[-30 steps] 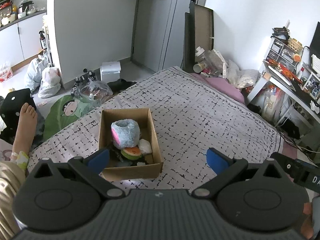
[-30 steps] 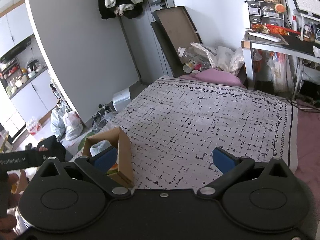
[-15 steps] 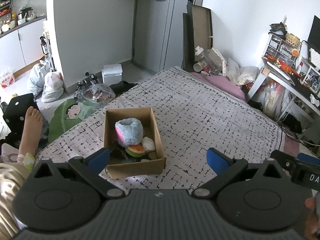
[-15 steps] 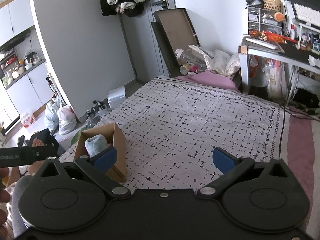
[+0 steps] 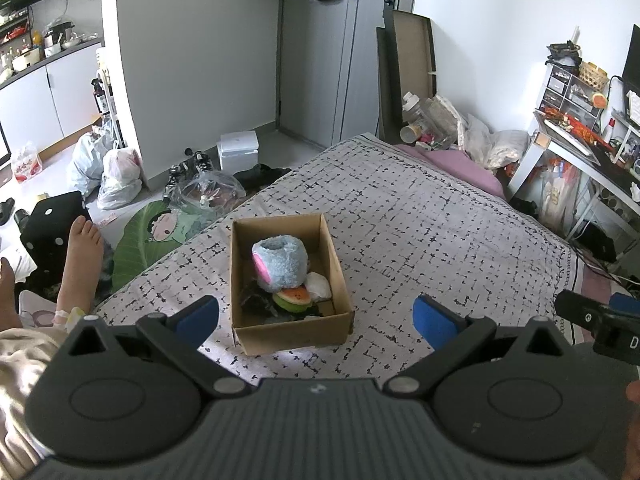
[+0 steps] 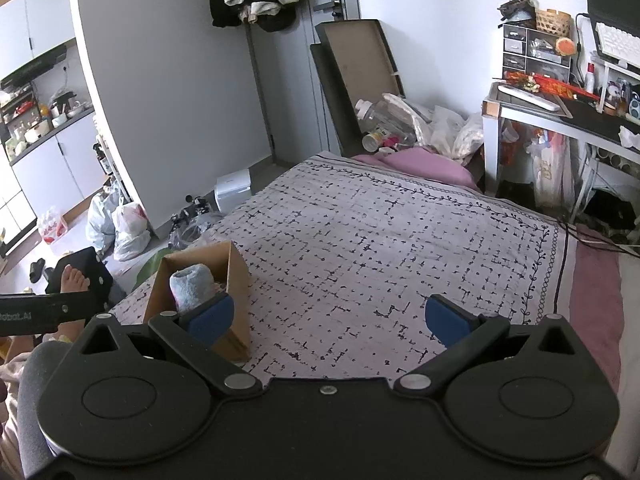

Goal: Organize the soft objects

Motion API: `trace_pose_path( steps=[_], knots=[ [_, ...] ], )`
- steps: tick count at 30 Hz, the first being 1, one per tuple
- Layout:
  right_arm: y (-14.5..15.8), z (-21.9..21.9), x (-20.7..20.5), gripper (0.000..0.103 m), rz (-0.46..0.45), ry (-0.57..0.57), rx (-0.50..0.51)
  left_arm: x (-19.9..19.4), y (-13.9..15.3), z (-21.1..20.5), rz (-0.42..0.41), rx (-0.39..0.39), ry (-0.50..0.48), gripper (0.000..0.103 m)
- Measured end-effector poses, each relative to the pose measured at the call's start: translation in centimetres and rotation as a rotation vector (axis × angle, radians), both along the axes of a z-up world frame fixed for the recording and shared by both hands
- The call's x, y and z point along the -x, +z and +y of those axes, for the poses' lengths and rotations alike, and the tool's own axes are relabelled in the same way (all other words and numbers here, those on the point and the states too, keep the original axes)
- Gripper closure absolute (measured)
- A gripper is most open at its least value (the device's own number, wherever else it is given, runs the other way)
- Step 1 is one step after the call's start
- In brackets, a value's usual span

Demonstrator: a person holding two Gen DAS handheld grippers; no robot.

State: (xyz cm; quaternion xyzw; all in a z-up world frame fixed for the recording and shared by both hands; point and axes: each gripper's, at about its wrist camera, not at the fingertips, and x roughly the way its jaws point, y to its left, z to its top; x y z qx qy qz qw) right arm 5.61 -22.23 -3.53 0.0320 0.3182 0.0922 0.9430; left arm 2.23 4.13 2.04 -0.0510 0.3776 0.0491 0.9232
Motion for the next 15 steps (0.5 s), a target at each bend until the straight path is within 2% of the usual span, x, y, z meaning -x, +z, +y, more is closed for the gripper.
trace_pose_path(
  steps=[15],
  knots=[
    [0.06,0.54,0.23,0.000,-0.002,0.018,0.012,0.31,0.13,0.06,-0.003,-0.002,-0.003,0.001]
  ],
)
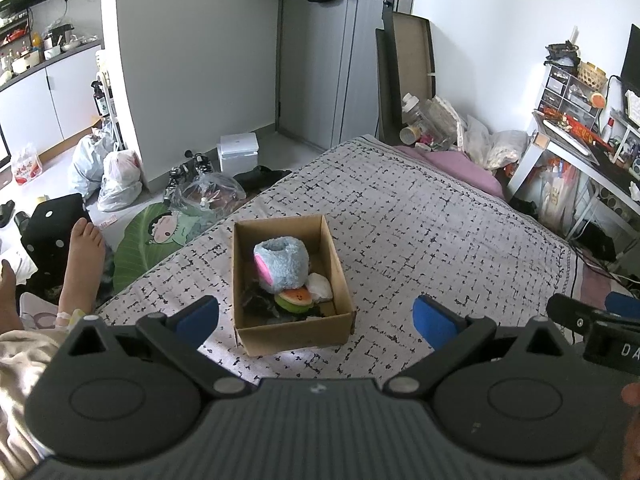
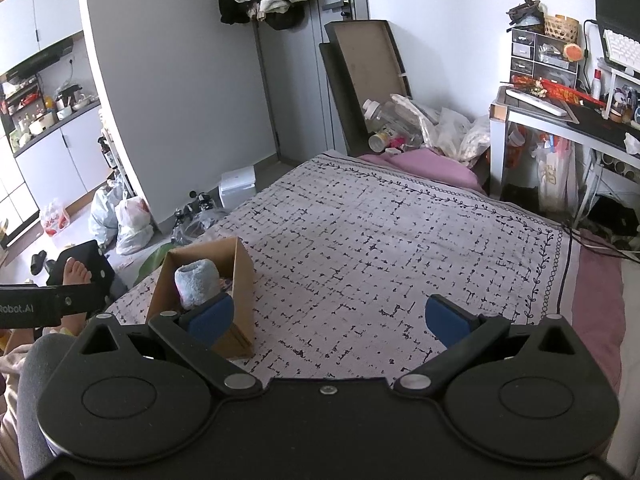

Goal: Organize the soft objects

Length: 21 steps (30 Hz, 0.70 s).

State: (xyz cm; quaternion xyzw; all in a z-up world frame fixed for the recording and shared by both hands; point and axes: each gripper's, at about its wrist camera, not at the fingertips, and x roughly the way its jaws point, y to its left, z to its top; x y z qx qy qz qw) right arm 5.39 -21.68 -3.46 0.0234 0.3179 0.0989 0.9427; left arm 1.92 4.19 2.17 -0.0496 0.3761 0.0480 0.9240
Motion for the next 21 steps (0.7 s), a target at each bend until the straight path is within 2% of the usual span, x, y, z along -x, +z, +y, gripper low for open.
trace_pose_path(
  steps=[21],
  knots=[
    [-0.02,-0.13,0.05,0.000,0.004,-0.007,0.003,0.16,-0.36,-0.35,0.007,-0.004,-0.015,0.001]
  ],
)
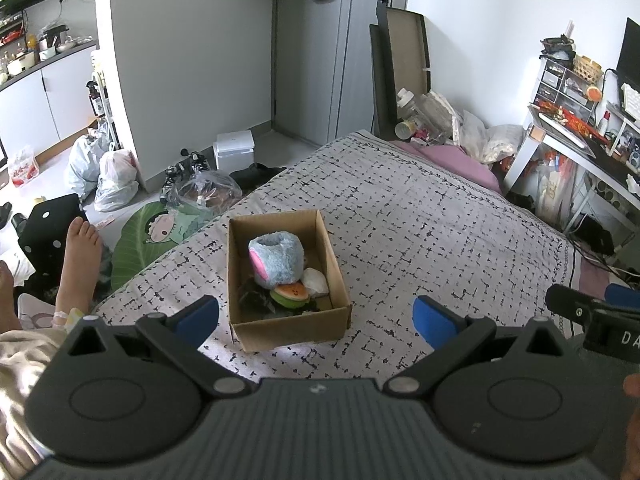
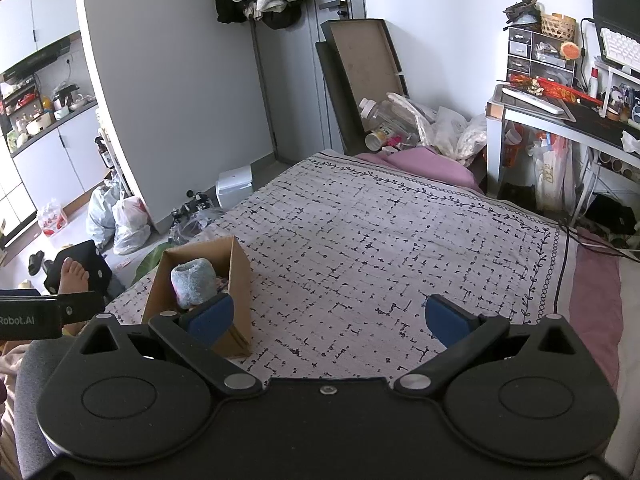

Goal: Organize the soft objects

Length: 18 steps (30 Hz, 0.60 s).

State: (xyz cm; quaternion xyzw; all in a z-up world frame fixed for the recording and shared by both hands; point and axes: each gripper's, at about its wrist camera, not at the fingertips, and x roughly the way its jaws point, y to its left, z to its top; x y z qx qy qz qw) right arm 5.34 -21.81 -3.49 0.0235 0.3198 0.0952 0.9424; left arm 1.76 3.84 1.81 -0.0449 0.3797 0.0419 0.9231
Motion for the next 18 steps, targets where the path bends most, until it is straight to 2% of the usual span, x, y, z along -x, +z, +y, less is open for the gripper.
trace_pose_path(
  steps=[18],
  knots=[
    [-0.28,-0.30,-0.15,0.000,0.004,-0.009,0.009,-0.01,-0.20,-0.15,0.000,-0.001,-0.002,0.001]
  ],
)
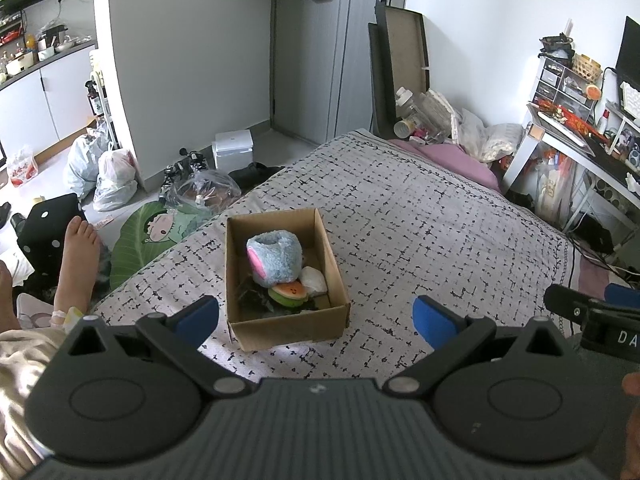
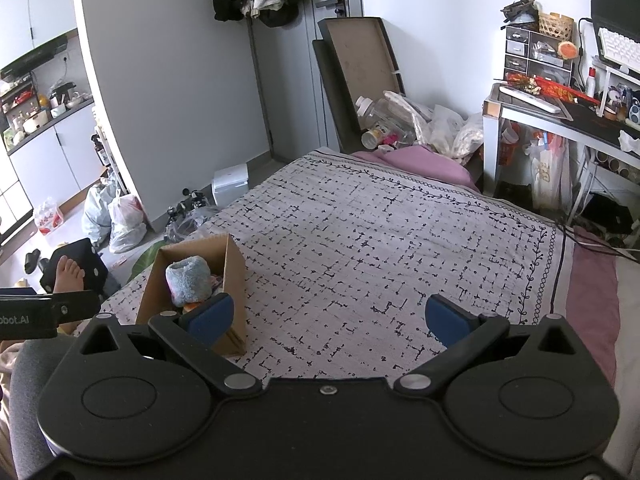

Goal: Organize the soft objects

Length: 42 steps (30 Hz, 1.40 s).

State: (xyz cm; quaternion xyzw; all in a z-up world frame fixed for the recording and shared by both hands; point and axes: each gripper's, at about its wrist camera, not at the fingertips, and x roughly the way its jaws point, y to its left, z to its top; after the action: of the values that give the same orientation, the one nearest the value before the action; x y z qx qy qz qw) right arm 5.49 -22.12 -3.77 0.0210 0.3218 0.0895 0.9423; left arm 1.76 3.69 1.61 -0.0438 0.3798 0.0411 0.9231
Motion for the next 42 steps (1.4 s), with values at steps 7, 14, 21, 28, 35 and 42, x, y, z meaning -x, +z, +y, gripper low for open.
trace_pose_path(
  steps=[7,14,21,28,35,42],
  knots=[
    [-0.1,-0.1,-0.1,0.000,0.005,-0.002,-0.001,0.0,-0.2,-0.3,0.001,0.001,0.002,0.001],
    [-0.2,0.0,-0.1,0.000,0.005,-0.003,-0.001,0.0,-0.3,-0.4,0.001,0.001,-0.001,0.001],
    [-0.6,0.0,-0.2,0.000,0.010,-0.006,-0.003,-0.1,-0.6,-0.4,0.004,-0.005,-0.013,0.001],
    [-0.8,0.0,-0.4,0.000,0.007,-0.019,0.000,-0.3,-1.0,-0.5,0.008,-0.010,-0.027,0.001],
    [-1.2,-0.1,-0.8,0.000,0.014,-0.030,-0.007,-0.7,-1.2,-0.3,0.011,-0.016,-0.036,0.001],
    [-2.0,0.3,-1.0,0.000,0.026,-0.028,-0.006,-0.9,-1.5,-0.1,-0.005,-0.017,-0.041,0.001]
  ],
)
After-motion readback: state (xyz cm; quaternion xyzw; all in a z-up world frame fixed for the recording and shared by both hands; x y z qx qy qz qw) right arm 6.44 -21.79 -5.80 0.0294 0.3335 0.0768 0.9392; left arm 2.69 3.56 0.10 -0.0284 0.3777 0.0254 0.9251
